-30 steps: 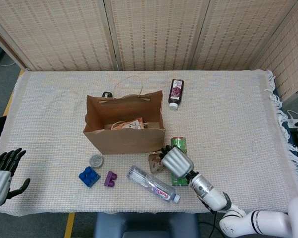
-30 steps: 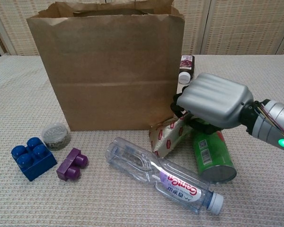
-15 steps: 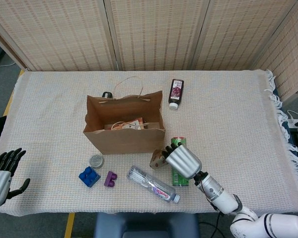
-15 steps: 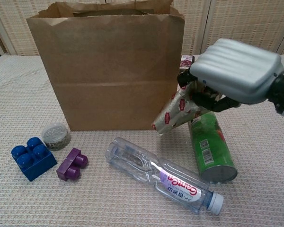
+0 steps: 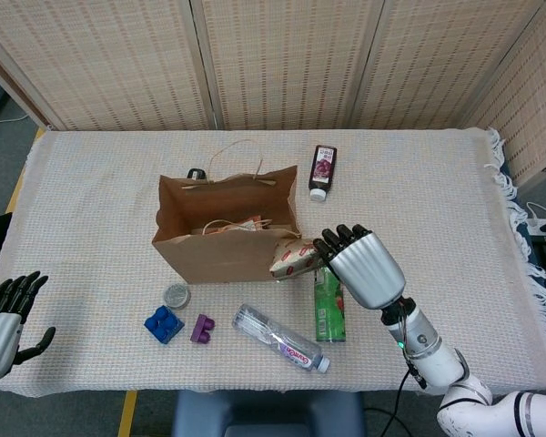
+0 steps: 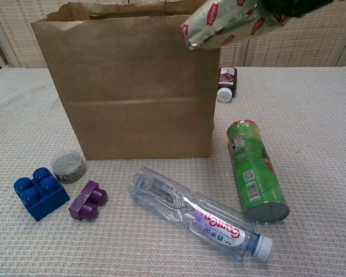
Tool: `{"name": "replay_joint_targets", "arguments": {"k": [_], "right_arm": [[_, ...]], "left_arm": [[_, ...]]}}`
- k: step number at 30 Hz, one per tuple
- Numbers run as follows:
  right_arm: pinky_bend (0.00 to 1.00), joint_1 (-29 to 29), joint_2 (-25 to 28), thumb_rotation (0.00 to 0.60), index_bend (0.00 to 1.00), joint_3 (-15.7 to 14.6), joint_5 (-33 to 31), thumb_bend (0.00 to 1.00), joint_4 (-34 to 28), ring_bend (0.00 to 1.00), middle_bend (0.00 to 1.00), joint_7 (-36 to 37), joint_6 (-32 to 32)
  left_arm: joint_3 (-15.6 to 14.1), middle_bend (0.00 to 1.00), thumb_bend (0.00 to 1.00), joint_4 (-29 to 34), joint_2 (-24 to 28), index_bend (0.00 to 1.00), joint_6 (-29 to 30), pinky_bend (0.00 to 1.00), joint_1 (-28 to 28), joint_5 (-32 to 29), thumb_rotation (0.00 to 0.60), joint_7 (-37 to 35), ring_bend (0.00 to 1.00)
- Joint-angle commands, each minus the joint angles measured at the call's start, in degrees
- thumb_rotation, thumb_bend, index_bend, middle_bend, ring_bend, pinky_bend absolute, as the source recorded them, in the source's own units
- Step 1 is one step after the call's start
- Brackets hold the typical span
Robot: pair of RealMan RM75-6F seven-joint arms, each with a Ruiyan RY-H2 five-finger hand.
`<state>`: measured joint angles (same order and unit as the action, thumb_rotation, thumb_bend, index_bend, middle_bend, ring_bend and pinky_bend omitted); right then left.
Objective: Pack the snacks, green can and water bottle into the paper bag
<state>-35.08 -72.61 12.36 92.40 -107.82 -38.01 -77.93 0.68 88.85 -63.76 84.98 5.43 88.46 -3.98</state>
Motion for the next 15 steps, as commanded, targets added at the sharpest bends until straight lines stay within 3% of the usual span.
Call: {"name": "replay_joint_targets", "arguments": {"k": [1, 8, 15], "right_arm": [[0.77, -1.0, 1.3, 0.600, 0.72, 2.7, -1.4, 0.45, -2.1, 0.55, 0.57, -1.7, 0.3], [0.77, -4.4, -0.1, 0.600, 0.72, 8.0, -6.6, 0.45, -2.5, 0.55, 0.57, -6.5, 2.1], [0.77, -9.5, -5.1, 0.600, 0.72, 11.0, -14.7, 0.45, 1.0, 0.55, 0.57, -12.9, 5.7]], "left_arm": [[0.0, 0.00, 0.35, 0.0, 0.0, 0.05, 0.0, 0.00, 0.0, 0.0, 0.600, 0.0, 0.00], [-0.1, 0.00, 0.35, -0.1, 0.1, 0.06, 0.0, 0.00, 0.0, 0.1, 0.600, -0.5, 0.00], [-0.1, 0.00, 0.35, -0.2, 0.2, 0.06, -0.1, 0.00, 0.1, 0.2, 0.600, -1.0, 0.00]]}}
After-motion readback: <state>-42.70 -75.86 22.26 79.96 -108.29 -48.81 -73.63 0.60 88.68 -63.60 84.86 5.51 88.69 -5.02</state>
